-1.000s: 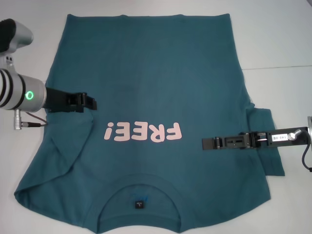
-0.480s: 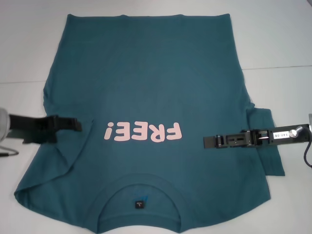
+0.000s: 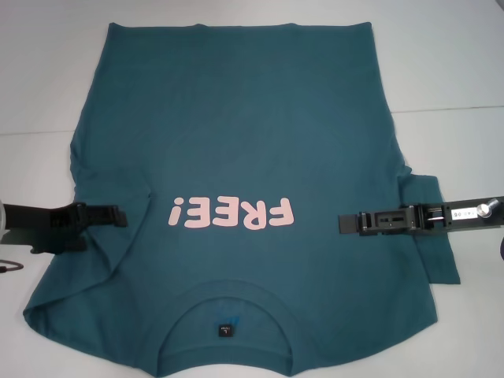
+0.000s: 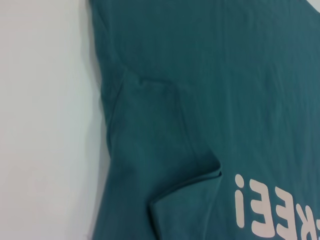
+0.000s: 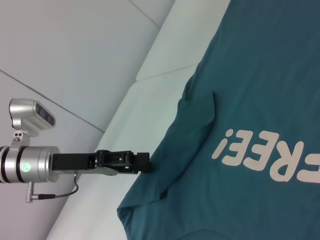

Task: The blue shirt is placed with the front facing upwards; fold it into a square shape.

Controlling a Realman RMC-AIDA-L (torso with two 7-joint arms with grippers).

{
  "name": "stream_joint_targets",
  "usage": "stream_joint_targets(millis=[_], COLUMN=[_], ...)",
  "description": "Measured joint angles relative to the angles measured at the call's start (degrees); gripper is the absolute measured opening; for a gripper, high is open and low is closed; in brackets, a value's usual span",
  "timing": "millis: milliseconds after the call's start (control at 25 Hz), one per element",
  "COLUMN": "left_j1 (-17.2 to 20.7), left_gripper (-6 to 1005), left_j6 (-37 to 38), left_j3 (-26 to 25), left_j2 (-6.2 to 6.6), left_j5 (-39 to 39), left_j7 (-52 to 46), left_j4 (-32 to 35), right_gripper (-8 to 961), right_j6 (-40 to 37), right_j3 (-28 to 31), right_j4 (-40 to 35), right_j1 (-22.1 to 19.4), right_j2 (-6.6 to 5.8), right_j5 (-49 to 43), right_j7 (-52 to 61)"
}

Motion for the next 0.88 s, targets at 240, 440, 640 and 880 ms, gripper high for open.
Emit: stream_joint_targets(millis=[240, 440, 640, 880], left_j1=[-0.42, -0.94, -1.35, -2.36], left_gripper=[951, 951, 952, 952], left_j6=[0.15, 0.17, -0.12, -0.98], left_j3=[0.18, 0.18, 0.42, 0.5], left_j2=[-0.14, 0.2, 0.31, 0.4], left_j5=[-0.04, -0.01, 0.3, 0.47], left_j7=[-1.06, -1.61, -1.63, -1.33], left_j4=[-1.04, -2.91, -4.2, -5.6], right_gripper=[942, 942, 942, 942], right_j6=[0.04, 0.05, 0.05, 0.05], right_j3=[0.01, 0.01, 0.01, 0.01], right_j4=[0.0, 0.0, 0.01, 0.01], right_j1=[-0.04, 0.04, 0.09, 0.0], right_j2=[-0.03, -0.05, -0.05, -0.05], right_j5=[0.01, 0.15, 0.24, 0.27], right_j7=[0.02, 0.05, 0.1, 0.11])
